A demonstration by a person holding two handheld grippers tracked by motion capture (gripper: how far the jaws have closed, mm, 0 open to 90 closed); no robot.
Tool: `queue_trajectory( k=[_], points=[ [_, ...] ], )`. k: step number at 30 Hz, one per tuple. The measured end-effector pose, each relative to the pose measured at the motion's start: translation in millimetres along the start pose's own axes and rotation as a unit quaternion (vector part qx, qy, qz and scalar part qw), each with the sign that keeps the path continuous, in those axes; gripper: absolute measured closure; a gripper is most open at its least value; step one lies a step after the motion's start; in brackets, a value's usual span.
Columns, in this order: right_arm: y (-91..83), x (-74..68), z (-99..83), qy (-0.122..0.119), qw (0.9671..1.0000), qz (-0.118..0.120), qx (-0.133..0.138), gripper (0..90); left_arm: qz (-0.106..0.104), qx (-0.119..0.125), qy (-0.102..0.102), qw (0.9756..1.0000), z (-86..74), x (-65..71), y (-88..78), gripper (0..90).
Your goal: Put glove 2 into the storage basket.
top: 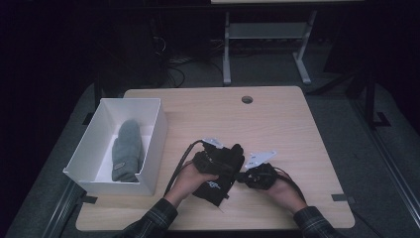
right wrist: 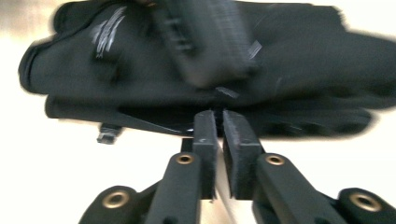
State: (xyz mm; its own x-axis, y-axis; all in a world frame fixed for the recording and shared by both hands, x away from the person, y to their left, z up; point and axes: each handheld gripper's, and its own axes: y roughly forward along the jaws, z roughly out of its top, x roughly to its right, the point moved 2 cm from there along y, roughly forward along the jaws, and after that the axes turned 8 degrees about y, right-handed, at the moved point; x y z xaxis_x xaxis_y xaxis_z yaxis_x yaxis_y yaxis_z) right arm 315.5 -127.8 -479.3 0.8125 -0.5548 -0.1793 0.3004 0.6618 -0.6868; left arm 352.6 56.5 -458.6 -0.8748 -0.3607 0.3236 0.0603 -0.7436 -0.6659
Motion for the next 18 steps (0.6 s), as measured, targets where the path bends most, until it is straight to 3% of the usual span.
queue_trajectory(
  k=[4, 9, 14, 18],
  points=[
    [-17.2, 18.8, -4.3, 0.019, 0.999, -0.035, 0.023, 66.4, -0.002, -0.003, 0.009, 1.0, -0.2, 2.9, -0.6, 80.8],
    [-31.4, 39.8, -12.7, 0.051, 0.9945, -0.083, 0.04, 45.9, -0.003, -0.02, 0.017, 0.9997, -2.9, 8.4, 7.8, 87.4],
    [-35.6, 53.9, -19.0, 0.068, 0.9892, -0.122, 0.045, 36.2, 0.002, -0.049, 0.033, 0.9983, -7.6, 13.9, 16.2, 89.2],
    [-35.6, 61.2, -23.2, 0.073, 0.9859, -0.143, 0.045, 32.8, 0.016, -0.064, 0.049, 0.9966, -10.8, 17.3, 11.3, 89.4]
  ],
)
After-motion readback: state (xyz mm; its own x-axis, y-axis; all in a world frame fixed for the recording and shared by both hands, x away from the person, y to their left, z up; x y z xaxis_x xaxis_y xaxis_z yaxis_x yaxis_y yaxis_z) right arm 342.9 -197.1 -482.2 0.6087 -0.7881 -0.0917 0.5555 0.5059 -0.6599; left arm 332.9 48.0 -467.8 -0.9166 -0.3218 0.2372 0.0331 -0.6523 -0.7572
